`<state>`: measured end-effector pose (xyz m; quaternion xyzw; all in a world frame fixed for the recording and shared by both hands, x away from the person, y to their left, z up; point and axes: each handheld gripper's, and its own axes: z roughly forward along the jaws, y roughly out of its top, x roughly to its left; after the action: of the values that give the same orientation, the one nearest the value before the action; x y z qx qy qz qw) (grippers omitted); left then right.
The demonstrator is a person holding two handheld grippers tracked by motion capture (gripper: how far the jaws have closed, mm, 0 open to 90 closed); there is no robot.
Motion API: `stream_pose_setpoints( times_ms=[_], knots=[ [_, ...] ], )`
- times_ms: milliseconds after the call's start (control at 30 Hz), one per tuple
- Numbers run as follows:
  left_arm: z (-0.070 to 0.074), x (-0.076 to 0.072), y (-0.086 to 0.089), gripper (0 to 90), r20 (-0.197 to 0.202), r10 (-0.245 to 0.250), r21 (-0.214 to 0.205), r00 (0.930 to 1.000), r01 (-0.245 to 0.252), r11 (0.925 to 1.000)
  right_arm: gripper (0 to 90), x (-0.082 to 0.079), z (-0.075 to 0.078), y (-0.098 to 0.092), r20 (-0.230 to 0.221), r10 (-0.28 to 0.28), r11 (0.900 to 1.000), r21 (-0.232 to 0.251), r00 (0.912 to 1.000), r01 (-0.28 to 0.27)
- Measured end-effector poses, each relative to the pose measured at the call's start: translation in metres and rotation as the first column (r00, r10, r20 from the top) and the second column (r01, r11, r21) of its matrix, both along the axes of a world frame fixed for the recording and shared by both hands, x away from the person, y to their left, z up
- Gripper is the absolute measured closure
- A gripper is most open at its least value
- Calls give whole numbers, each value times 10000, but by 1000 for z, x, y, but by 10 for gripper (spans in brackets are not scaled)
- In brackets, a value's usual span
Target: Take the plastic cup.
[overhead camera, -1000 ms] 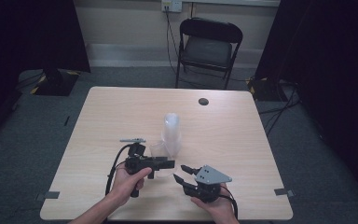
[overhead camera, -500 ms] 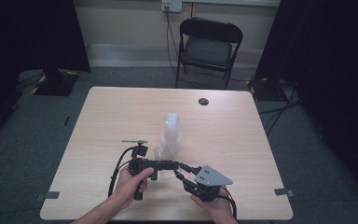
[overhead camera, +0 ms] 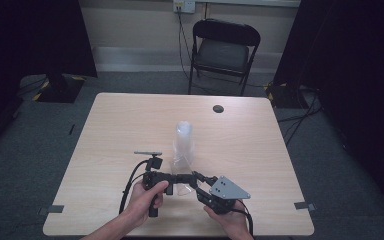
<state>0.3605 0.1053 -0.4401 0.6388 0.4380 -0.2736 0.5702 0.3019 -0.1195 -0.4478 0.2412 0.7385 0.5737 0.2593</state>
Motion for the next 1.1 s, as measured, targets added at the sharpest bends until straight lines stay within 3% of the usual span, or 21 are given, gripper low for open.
stream_pose_setpoints(
  times_ms=[167, 400, 500, 700, 800, 1100],
  knots=[
    [2, -2, -3, 389, 133, -105, 166, 9999, 103, 9998, 720, 0, -1, 0, -12, -3, 10000, 58, 10000, 3],
    [1, -3, -8, 370, 174, -344, 95, 9993, 342, 9994, 719, -1, -2, -1, 132, -54, 9998, 212, 9999, 51],
    [2, -5, -11, 350, 350, -488, 138, 9982, 484, 9987, 758, -2, -2, -2, 143, -106, 9989, 451, 9998, 99],
    [2, -6, -12, 308, 591, -655, 191, 9961, 644, 9977, 814, -4, -1, -2, 430, -124, 9997, 238, 9990, 114],
    [2, -5, -12, 287, 874, -747, 296, 9934, 723, 9969, 830, -5, 0, -3, 255, -128, 9998, 177, 9996, 123],
    [3, -6, -11, 242, 1179, -672, 202, 9908, 653, 9977, 859, -4, 3, -6, 6, -261, 9994, 208, 9997, 261]
  ],
)
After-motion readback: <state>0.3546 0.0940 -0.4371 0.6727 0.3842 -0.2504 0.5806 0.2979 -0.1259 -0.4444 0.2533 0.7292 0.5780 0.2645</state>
